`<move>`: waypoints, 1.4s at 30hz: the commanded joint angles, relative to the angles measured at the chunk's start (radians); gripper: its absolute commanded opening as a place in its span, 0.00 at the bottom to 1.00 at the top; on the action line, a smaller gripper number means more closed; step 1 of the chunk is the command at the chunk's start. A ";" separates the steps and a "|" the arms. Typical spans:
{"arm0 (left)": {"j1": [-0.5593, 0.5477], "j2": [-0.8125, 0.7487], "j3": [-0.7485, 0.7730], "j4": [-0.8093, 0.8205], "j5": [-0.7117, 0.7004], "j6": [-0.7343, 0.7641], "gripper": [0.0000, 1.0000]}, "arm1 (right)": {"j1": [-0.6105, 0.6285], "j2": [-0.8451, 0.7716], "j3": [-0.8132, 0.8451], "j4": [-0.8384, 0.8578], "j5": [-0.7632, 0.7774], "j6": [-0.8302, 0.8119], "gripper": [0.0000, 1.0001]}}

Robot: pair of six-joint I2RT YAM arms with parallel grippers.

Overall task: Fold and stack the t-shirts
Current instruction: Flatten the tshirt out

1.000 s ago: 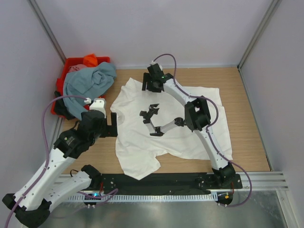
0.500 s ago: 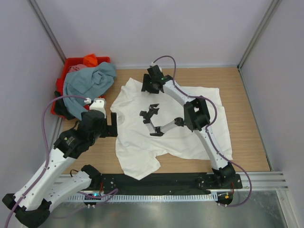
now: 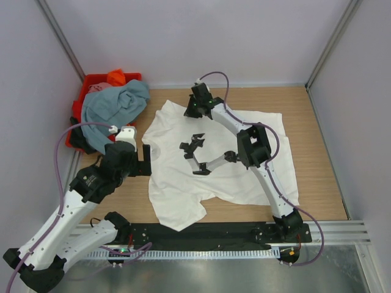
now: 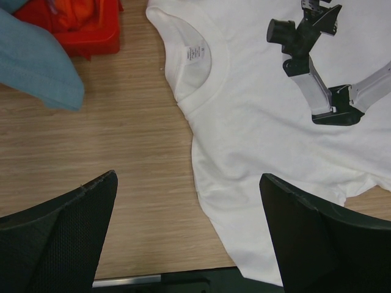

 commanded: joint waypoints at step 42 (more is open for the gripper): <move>-0.030 0.668 -0.025 0.381 0.045 -0.304 1.00 | -0.205 -0.740 -0.898 0.252 0.212 -0.123 1.00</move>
